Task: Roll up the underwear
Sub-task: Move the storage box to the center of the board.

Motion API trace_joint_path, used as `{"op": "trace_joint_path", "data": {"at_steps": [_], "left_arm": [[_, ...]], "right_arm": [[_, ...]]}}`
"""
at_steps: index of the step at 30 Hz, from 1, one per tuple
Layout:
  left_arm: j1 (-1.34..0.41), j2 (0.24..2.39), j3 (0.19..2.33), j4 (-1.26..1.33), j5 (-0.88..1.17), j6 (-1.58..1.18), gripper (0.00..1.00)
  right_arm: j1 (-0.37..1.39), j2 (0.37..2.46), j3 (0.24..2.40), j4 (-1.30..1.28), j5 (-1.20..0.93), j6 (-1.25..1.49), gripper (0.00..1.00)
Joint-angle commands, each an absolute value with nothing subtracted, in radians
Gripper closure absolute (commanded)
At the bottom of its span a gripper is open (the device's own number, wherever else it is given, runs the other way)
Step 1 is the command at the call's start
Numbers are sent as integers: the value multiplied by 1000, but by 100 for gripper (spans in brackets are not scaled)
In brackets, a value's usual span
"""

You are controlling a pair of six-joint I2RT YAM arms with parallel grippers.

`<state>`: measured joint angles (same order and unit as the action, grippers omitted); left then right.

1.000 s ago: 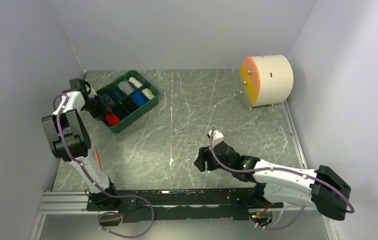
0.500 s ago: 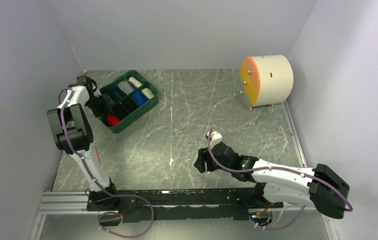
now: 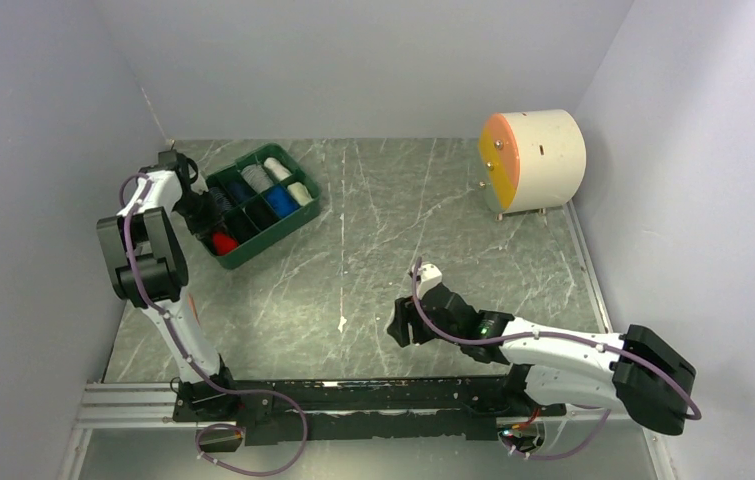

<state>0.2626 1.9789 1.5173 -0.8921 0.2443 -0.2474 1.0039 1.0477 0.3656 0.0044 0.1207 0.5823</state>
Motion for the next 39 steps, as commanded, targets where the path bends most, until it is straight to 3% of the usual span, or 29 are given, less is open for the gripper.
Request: {"op": "trace_joint_path", "data": {"at_steps": [1,10,16,22,27,34,39], "left_arm": [[178,1997,1511,-959,275,-121,95],[-28,1958,1549,-970,348,-78,95],[-36,1959,1586,-1037,233,-112,95],[-36,1977,1476,-976,257,-229,94],[-38,1971,1395,-916,115,-311,82],[-39,1912,1323,-839,65,-431,77],[-38,1885,1350,-851,75,-436,53]], "right_arm": [[1003,1063,390,58,103,567,36],[1003,1046,397,30,117,555,36],[1003,1037,394,30,121,556,35],[1005,1053,401,35,109,551,36],[1004,1044,408,12,116,545,36],[1004,1020,401,4,124,550,36],[1004,1005,394,3,124,556,36]]}}
